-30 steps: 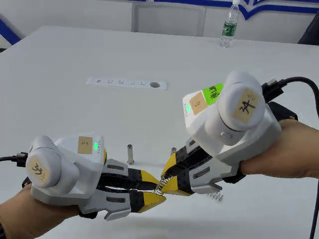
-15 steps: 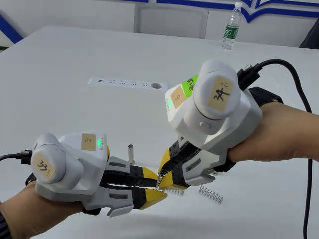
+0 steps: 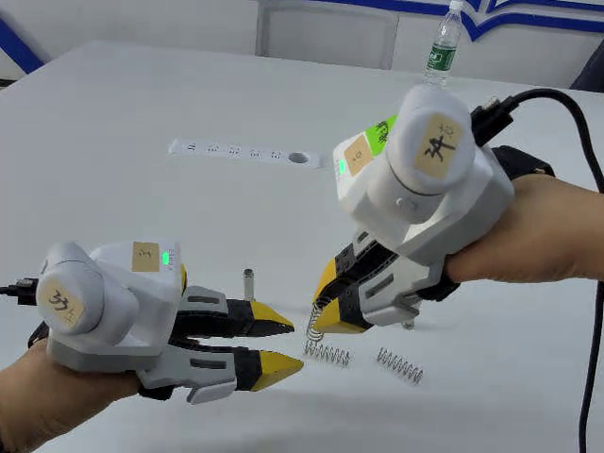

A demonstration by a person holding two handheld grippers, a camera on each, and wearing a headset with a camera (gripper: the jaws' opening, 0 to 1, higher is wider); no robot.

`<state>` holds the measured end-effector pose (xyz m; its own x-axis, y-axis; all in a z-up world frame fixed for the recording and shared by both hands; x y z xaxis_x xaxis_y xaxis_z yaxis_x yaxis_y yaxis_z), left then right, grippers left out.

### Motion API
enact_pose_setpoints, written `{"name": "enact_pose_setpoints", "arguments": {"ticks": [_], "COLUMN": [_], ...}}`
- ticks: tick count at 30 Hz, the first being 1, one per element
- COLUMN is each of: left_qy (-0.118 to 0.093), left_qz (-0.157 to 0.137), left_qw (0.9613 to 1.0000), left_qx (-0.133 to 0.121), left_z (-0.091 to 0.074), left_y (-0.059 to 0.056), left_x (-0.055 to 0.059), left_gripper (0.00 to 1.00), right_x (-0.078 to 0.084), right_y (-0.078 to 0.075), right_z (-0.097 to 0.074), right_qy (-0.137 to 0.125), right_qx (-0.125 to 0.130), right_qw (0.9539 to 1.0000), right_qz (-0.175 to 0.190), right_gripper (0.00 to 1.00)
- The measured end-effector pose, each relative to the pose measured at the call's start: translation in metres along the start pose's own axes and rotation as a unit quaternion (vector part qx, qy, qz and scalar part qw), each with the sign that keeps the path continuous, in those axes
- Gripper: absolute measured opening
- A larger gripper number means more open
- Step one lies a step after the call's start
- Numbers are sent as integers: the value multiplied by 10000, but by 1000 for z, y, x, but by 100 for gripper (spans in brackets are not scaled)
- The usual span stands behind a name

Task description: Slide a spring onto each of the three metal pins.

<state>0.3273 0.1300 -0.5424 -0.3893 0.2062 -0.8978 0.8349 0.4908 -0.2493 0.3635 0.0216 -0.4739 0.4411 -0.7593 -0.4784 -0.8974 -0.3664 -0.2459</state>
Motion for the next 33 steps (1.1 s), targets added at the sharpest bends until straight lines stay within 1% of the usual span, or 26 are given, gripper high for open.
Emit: {"name": "enact_pose_setpoints", "arguments": {"ticks": [6, 11, 14, 17, 22, 26, 30, 33], "left_qy": [-65, -99, -117, -181, -253, -295, -308, -303], "left_qz": [-137, -238, -306, -387, -503, -546, -570, -570], "left_qw": [9997, 9991, 9985, 9976, 9958, 9947, 9939, 9936], "left_qx": [-175, -322, -436, -541, -728, -821, -893, -924], "left_z": [-9, -16, -20, -23, -28, -32, -34, -35], "left_y": [5, 8, 11, 14, 18, 19, 21, 21], "left_x": [4, 7, 9, 10, 12, 14, 15, 15], "left_gripper": [26, 30, 34, 37, 46, 49, 53, 55], "right_x": [18, 35, 46, 56, 73, 88, 102, 109], "right_y": [-9, -16, -21, -24, -32, -36, -36, -36], "right_z": [-17, -31, -40, -47, -57, -56, -47, -41], "right_qy": [81, 136, 152, 200, 241, 328, 457, 478], "right_qx": [234, 458, 623, 763, 970, 1027, 983, 927], "right_qw": [9994, 9978, 9960, 9940, 9901, 9874, 9855, 9843], "right_qz": [223, 449, 626, 756, 988, 1156, 1305, 1427], "right_gripper": [12, 12, 12, 12, 12, 12, 12, 12]}}
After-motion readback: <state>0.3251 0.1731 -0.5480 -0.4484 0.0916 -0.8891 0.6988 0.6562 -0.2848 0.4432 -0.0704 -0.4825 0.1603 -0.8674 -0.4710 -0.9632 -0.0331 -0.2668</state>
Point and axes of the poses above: the centre of the closed fingertips' face, and the gripper's own axes: z roughly forward along the fingers, y roughly to its left, x roughly out of its underside, the point moved 7 cm from there along -z, roughly backward along the fingers, and after that the axes turned 15 degrees about -z, right-handed, at the moved point
